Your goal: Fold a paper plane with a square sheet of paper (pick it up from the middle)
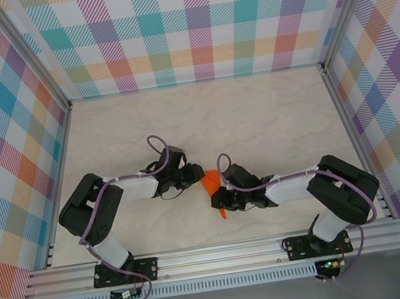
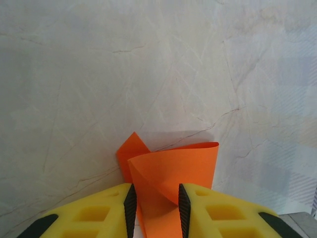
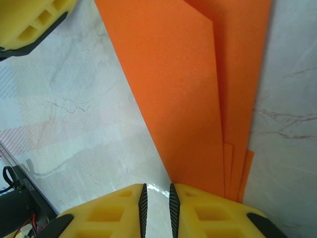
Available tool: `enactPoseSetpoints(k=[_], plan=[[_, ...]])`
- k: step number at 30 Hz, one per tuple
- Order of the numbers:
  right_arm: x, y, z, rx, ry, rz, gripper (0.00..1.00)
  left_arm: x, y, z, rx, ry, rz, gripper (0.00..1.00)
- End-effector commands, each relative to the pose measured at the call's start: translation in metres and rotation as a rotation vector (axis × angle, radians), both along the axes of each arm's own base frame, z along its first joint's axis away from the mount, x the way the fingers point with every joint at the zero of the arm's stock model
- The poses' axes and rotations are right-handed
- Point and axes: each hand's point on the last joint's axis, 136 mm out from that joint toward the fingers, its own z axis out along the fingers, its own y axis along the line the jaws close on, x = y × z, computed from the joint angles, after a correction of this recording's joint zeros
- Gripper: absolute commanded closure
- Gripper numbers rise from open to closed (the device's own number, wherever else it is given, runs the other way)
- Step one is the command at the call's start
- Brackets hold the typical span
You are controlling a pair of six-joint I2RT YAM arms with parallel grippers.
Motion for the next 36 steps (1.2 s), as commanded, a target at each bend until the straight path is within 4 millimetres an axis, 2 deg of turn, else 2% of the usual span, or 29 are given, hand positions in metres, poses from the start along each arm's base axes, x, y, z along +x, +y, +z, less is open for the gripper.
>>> enactPoseSetpoints(k=[1,4,8,10,12,15,19,27,36], plan=[[-0.033,-0.048,-0.048,-0.222,0.130,-0.001,0.77,0.005,-0.001,0.002,-0.042,-0.007,0.019,0.69],[-0.033,-0.049,-0.047,-0.222,0.127,-0.004,0.76,0.003,0.006,0.002,-0.001,-0.006,0.035,0.66],[-0.034,-0.050,-0.048,-0.228,0.131,-0.006,0.76,-0.001,0.036,0.003,0.115,-0.014,0.117,0.63],[-0.034,-0.050,-0.047,-0.228,0.129,-0.006,0.76,-0.004,0.043,0.010,0.122,-0.036,0.135,0.64],[-0.033,-0.050,-0.047,-0.226,0.128,-0.006,0.76,-0.005,0.035,0.022,0.064,-0.071,0.112,0.70],[-0.034,-0.050,-0.047,-0.229,0.127,-0.006,0.76,-0.008,0.012,0.035,-0.030,-0.104,0.019,0.78],[-0.034,-0.049,-0.048,-0.230,0.130,-0.001,0.76,-0.011,-0.006,0.030,-0.062,-0.083,-0.050,0.86],[-0.035,-0.051,-0.049,-0.232,0.132,-0.003,0.76,0.000,-0.012,0.008,-0.049,-0.057,-0.036,0.89],[-0.037,-0.054,-0.050,-0.235,0.137,-0.003,0.76,0.011,-0.002,-0.009,0.028,-0.030,0.031,0.88]])
